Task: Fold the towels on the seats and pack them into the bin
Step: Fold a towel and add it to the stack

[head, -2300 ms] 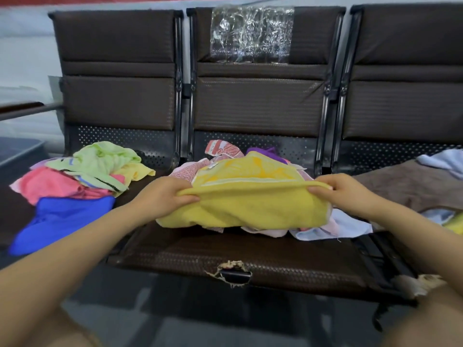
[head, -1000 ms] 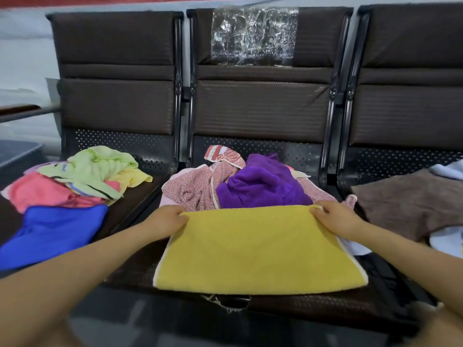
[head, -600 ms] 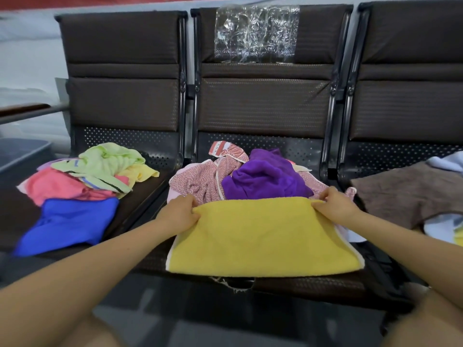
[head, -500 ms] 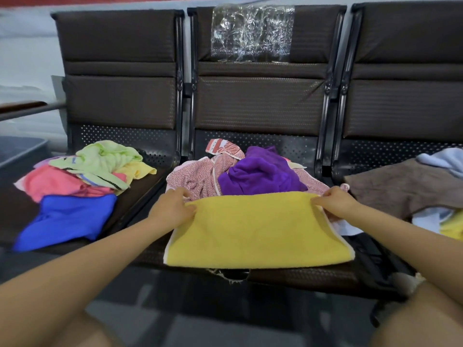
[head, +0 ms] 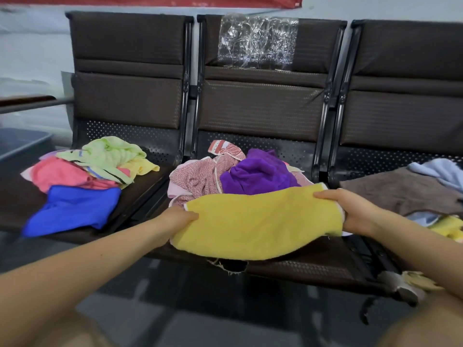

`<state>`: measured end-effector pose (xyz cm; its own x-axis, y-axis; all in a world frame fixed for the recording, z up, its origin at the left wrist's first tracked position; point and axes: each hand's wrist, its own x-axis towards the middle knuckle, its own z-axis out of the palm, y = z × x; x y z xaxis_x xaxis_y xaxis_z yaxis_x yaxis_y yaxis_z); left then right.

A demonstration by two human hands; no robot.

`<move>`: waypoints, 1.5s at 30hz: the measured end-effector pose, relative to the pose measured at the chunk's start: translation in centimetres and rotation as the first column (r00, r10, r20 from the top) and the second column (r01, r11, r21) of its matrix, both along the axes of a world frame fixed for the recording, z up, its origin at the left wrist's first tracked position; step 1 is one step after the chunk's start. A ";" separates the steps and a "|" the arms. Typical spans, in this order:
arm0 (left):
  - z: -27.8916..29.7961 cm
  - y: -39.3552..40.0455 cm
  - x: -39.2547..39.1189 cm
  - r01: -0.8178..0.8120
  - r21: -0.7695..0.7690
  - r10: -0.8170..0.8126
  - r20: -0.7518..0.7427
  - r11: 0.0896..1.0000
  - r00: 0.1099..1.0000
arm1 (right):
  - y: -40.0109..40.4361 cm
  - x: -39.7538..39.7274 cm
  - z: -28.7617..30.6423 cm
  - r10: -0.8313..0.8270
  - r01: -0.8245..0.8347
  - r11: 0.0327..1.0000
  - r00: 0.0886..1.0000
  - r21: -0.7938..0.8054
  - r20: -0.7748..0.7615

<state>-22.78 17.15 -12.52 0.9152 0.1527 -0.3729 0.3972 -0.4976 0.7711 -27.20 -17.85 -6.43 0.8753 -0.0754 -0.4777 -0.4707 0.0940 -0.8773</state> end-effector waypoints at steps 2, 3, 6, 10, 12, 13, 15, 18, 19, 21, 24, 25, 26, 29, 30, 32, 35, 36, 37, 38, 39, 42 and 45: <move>0.8 0.3 0.7 0.029 0.164 -0.040 0.068 0.986 0.997 | 1.2 0.5 1.1 0.011 -0.011 1.000 0.999 0.000 0.032; 1.1 0.6 1.0 0.029 0.227 -0.058 0.120 0.973 0.991 | 2.2 0.9 1.5 0.027 -0.026 1.000 0.998 -0.014 0.056; 1.6 1.3 1.2 -0.001 0.235 -0.065 0.276 0.972 0.959 | 6.0 2.0 1.8 0.087 -0.062 0.982 0.987 -0.179 0.133; 1.8 -0.7 0.4 0.128 0.131 -0.163 0.306 0.983 0.938 | 9.4 3.3 2.0 0.190 -0.111 0.910 0.968 -0.400 0.163; 1.5 -1.8 -0.1 0.206 0.210 -0.261 0.282 0.956 0.923 | 8.8 3.9 1.6 0.226 -0.120 0.836 0.965 -0.535 0.136; 1.2 -2.2 -0.1 0.228 0.241 -0.292 0.275 0.943 0.916 | 8.3 4.0 1.4 0.231 -0.125 0.811 0.966 -0.572 0.117; 0.9 -2.8 0.0 0.264 0.283 -0.337 0.255 0.922 0.906 | 7.1 3.6 1.3 0.223 -0.139 0.789 0.973 -0.599 0.068; 0.9 -3.5 0.7 0.306 0.337 -0.398 0.249 0.890 0.883 | 4.3 2.9 0.8 0.157 -0.126 0.801 0.988 -0.585 0.001; 1.0 -3.7 1.1 0.310 0.339 -0.403 0.252 0.888 0.880 | 3.4 2.4 0.6 0.142 -0.127 0.820 0.990 -0.558 -0.016; 1.0 -4.4 1.9 0.311 0.351 -0.409 0.253 0.883 0.877 | 1.2 1.3 -0.4 0.082 -0.100 0.874 0.995 -0.476 -0.058; 0.7 -4.9 2.8 0.325 0.413 -0.447 0.246 0.851 0.860 | -1.1 -0.5 -2.4 0.032 -0.094 0.882 0.989 -0.461 -0.142; 0.5 -5.1 3.0 0.335 0.436 -0.468 0.245 0.835 0.849 | -1.5 -1.2 -2.7 0.043 -0.110 0.887 0.987 -0.449 -0.158; 0.3 -5.2 3.3 0.339 0.452 -0.480 0.245 0.825 0.842 | -1.8 -1.6 -3.0 0.051 -0.116 0.897 0.986 -0.426 -0.160; 0.0 -5.2 3.8 0.345 0.461 -0.486 0.231 0.818 0.843 | -1.8 -1.7 -3.2 0.063 -0.088 0.950 0.994 -0.299 -0.092; -0.1 -5.1 3.9 0.347 0.452 -0.485 0.235 0.822 0.843 | -1.5 -1.4 -3.2 0.065 -0.081 0.957 0.996 -0.280 -0.066; -0.1 -5.0 4.0 0.348 0.442 -0.481 0.233 0.827 0.845 | -0.6 -0.6 -3.1 0.053 -0.066 0.963 0.997 -0.262 -0.058; 0.0 -4.8 4.0 0.356 0.447 -0.488 0.222 0.820 0.844 | 0.2 0.2 -2.9 0.068 -0.115 0.961 0.980 -0.250 -0.189; 0.0 -4.7 3.8 0.361 0.450 -0.494 0.220 0.816 0.841 | 0.1 0.5 -2.8 0.094 -0.155 0.954 0.967 -0.257 -0.235; 0.1 -4.7 3.7 0.367 0.455 -0.502 0.219 0.811 0.837 | -0.2 0.6 -2.6 0.116 -0.188 0.942 0.959 -0.279 -0.258; 0.3 -4.5 3.6 0.370 0.454 -0.502 0.217 0.811 0.837 | -0.5 0.8 -2.4 0.134 -0.213 0.925 0.958 -0.314 -0.255; 0.3 -4.2 3.5 0.374 0.446 -0.503 0.213 0.813 0.838 | -0.8 1.0 -2.2 0.139 -0.218 0.905 0.963 -0.364 -0.232; 0.5 -3.1 3.8 0.390 0.410 -0.496 0.192 0.825 0.847 | -1.9 0.9 -1.5 0.097 -0.136 0.898 0.989 -0.419 -0.113; 0.1 -1.2 4.2 0.380 0.415 -0.479 0.166 0.827 0.862 | -2.6 1.3 -0.8 -0.048 0.039 0.967 0.998 -0.251 -0.029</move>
